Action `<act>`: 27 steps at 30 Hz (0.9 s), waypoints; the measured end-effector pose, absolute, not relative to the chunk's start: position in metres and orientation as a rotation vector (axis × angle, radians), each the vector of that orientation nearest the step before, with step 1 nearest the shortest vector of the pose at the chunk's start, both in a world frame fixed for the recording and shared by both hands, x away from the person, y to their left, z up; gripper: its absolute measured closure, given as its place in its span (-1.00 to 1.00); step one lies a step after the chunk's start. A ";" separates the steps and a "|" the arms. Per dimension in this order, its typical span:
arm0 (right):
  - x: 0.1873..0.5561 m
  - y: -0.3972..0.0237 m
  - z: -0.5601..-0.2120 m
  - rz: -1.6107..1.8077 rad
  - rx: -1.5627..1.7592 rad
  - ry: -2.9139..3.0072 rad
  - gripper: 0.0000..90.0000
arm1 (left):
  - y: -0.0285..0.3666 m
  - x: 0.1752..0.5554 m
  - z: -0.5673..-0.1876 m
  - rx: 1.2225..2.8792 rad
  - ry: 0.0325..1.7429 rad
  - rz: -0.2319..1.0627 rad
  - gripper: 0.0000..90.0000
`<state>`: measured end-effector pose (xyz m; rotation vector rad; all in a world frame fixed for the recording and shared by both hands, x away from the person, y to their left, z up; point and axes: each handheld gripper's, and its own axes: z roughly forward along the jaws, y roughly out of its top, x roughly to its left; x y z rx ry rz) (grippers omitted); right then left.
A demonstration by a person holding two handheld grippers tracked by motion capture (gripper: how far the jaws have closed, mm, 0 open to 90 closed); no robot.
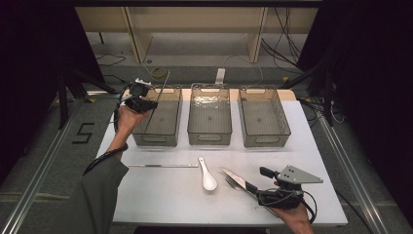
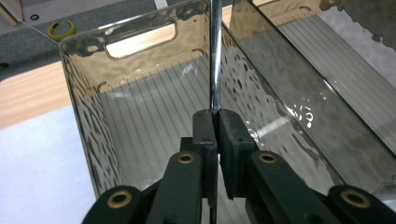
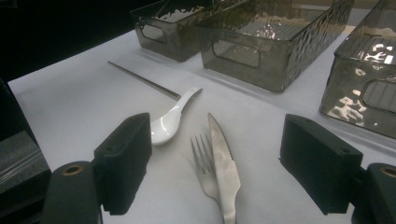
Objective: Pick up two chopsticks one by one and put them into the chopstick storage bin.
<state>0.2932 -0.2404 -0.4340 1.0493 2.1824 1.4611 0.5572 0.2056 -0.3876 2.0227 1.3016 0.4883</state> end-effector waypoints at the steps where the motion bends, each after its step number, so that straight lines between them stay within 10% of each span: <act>1: 0.294 -0.240 -0.434 1.460 1.050 2.183 -0.43 | 0.205 0.557 -0.389 2.038 1.297 0.494 0.89; 23: 0.293 -0.240 -0.434 1.457 1.047 2.184 -0.43 | 0.214 0.555 -0.412 2.057 1.358 0.512 0.86; 27: 0.293 -0.240 -0.434 1.454 1.049 2.183 -0.42 | 0.216 0.555 -0.413 2.039 1.382 0.502 0.53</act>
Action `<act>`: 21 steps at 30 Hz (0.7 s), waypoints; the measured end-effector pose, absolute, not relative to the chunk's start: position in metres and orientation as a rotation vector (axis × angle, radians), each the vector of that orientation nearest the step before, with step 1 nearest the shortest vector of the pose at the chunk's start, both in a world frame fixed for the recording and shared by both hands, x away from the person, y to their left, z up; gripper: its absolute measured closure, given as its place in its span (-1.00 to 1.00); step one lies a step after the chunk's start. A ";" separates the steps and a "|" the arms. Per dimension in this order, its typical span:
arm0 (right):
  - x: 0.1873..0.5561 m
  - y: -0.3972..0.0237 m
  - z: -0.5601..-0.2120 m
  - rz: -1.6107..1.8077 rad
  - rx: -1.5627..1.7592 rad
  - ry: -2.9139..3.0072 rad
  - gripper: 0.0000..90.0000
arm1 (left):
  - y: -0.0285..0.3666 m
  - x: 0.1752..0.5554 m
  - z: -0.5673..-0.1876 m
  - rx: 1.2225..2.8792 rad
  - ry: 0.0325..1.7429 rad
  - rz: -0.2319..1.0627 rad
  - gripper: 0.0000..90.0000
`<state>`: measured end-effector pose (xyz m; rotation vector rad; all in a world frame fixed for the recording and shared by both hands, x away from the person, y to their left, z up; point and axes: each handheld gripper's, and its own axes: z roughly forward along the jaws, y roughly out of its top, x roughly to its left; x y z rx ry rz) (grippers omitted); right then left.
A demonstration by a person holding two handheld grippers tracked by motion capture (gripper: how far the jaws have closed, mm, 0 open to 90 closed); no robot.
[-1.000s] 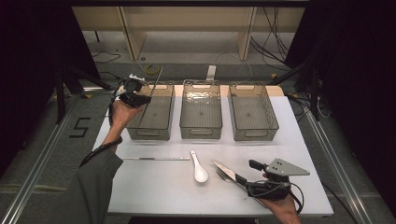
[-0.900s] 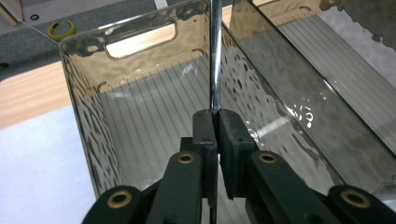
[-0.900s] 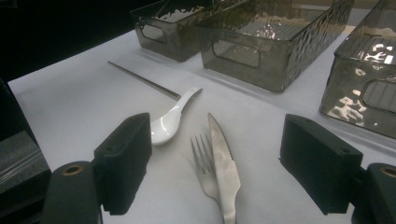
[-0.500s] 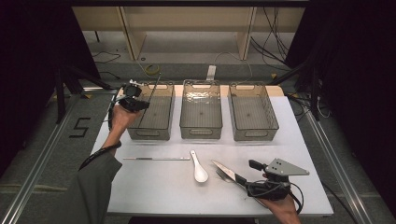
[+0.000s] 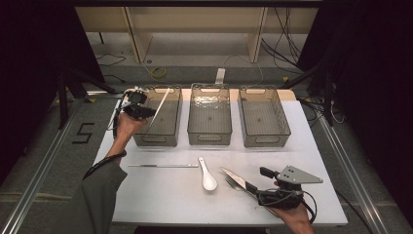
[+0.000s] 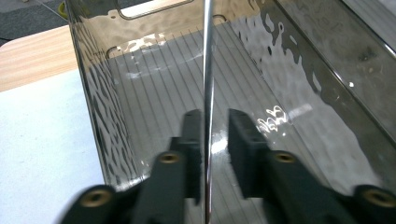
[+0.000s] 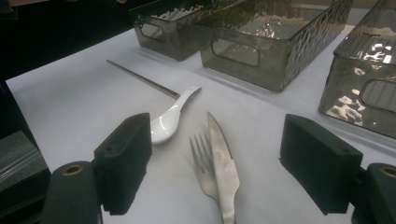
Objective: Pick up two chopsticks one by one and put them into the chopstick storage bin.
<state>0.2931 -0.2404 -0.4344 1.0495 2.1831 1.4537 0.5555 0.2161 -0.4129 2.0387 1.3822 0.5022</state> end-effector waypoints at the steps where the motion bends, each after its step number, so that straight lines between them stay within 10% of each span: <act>1: 0.293 -0.240 -0.434 1.454 1.051 2.183 -0.43 | 0.217 0.555 -0.412 2.034 1.388 0.499 0.50; 13: 0.294 -0.242 -0.435 1.439 1.060 2.176 -0.42 | 0.220 0.517 -0.381 2.103 1.273 0.355 -0.23; 21: 0.295 -0.241 -0.437 1.434 1.074 2.184 -0.42 | 0.212 0.478 -0.396 2.242 1.111 0.279 -0.38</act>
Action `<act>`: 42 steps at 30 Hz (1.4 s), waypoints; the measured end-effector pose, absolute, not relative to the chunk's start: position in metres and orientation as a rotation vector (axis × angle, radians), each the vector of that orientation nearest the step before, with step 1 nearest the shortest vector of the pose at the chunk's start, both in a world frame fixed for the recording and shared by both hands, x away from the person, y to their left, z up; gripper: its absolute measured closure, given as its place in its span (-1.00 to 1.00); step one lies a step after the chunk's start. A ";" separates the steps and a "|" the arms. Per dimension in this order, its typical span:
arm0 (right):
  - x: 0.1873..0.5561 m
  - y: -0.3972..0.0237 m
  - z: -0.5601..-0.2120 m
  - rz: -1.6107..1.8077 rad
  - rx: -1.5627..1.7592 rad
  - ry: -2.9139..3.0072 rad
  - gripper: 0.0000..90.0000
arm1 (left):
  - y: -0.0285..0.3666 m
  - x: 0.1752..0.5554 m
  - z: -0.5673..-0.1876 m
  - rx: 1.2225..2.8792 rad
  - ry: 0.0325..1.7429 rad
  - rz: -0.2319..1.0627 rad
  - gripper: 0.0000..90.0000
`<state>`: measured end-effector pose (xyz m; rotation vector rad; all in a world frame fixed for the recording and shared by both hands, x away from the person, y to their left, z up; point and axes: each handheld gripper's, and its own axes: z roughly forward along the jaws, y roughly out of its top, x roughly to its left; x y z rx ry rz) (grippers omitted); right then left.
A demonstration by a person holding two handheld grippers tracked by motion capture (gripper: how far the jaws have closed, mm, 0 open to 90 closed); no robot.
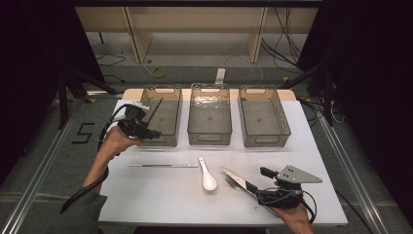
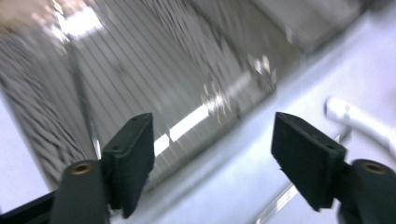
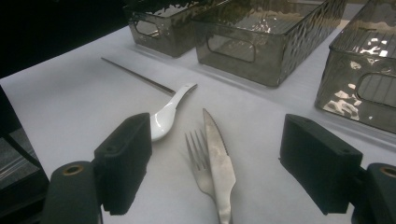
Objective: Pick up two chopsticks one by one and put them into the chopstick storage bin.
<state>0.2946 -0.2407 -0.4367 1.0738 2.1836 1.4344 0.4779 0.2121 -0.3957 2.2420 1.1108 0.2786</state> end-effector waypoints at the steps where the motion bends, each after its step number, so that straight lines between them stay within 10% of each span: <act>1: 0.295 -0.240 -0.437 1.428 1.075 2.185 -0.43 | 0.214 0.476 -0.398 2.230 1.107 0.252 -0.38; 19: 0.294 -0.241 -0.435 1.436 1.062 2.188 -0.43 | 0.182 0.450 -0.420 2.519 0.968 0.156 -0.50; 42: 0.294 -0.240 -0.435 1.425 1.055 2.201 -0.43 | 0.163 0.445 -0.445 2.724 0.873 0.084 0.22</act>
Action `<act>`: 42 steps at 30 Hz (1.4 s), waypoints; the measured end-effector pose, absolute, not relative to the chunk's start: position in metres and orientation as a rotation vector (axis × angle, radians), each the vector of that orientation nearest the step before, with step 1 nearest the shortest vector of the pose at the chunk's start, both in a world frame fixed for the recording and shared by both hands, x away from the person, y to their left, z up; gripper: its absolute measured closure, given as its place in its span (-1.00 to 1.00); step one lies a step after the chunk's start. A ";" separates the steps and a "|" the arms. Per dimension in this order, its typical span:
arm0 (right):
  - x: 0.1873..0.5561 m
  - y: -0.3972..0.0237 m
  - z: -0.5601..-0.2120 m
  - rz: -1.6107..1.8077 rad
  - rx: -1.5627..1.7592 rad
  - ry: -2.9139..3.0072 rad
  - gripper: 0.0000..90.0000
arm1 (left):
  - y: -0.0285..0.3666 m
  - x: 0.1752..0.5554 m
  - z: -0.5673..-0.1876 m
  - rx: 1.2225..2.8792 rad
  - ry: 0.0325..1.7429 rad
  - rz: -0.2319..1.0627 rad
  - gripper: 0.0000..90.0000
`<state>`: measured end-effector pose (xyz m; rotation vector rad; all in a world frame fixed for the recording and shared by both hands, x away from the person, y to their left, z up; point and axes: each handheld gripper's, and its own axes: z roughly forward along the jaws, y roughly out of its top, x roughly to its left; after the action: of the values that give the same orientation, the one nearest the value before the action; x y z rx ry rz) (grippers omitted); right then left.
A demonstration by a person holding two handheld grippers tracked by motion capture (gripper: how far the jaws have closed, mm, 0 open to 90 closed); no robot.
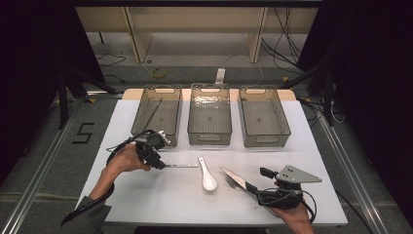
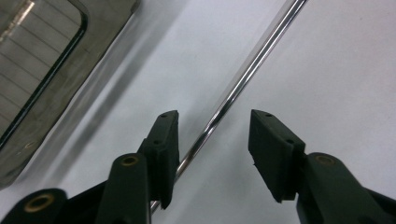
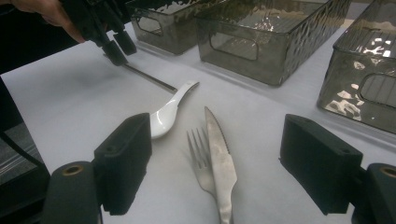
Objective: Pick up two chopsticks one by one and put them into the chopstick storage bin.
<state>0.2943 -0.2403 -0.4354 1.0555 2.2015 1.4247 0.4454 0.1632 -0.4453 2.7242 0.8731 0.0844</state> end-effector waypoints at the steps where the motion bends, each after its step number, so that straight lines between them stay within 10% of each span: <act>1: 0.294 -0.240 -0.435 1.425 1.054 2.202 -0.43 | 0.163 0.445 -0.446 2.724 0.870 0.083 0.24; 42: 0.295 -0.239 -0.436 1.429 1.055 2.210 -0.42 | 0.154 0.440 -0.462 2.827 0.707 0.102 0.70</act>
<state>0.2950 -0.2394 -0.4360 1.0549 2.2100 1.4295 0.4400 0.1539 -0.4619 2.8275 0.7067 0.1018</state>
